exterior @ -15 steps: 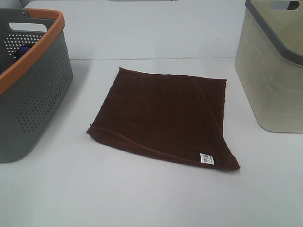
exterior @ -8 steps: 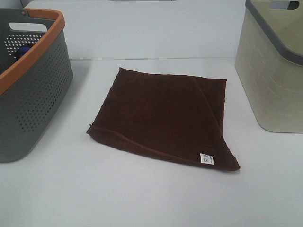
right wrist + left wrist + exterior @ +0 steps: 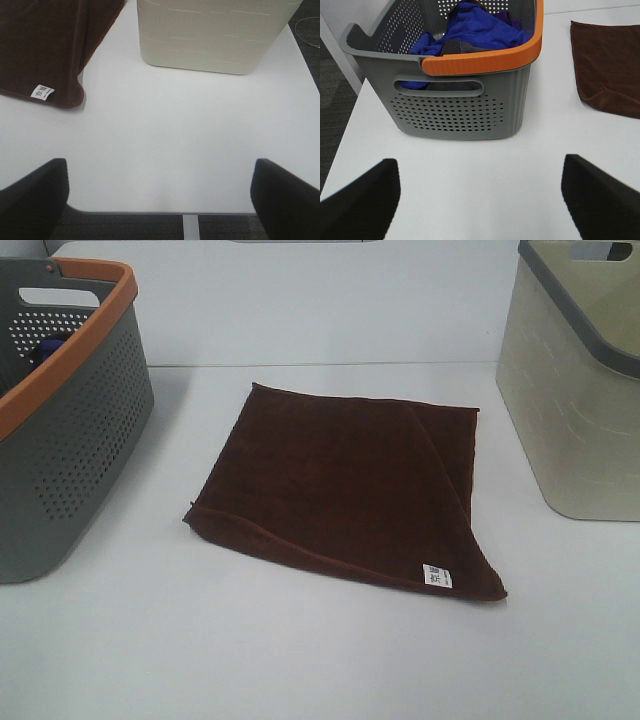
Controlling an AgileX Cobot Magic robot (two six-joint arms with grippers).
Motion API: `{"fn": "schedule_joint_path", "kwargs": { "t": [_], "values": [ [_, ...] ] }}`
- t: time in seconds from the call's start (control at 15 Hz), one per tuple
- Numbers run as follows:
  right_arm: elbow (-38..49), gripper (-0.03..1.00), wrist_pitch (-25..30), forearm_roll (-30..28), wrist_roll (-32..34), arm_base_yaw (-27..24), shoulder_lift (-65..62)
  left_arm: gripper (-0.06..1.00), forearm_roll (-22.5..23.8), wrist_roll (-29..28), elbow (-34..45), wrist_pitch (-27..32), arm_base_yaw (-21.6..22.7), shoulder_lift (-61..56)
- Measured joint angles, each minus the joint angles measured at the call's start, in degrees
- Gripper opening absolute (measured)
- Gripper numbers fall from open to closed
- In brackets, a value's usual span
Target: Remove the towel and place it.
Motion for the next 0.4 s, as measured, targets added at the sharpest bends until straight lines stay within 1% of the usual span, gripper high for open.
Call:
{"fn": "schedule_joint_path", "kwargs": {
  "t": [0.4],
  "values": [
    [0.00, 0.96, 0.00, 0.00, 0.00, 0.00, 0.00, 0.83, 0.00, 0.00, 0.00, 0.00, 0.00, 0.00]
  ]
}}
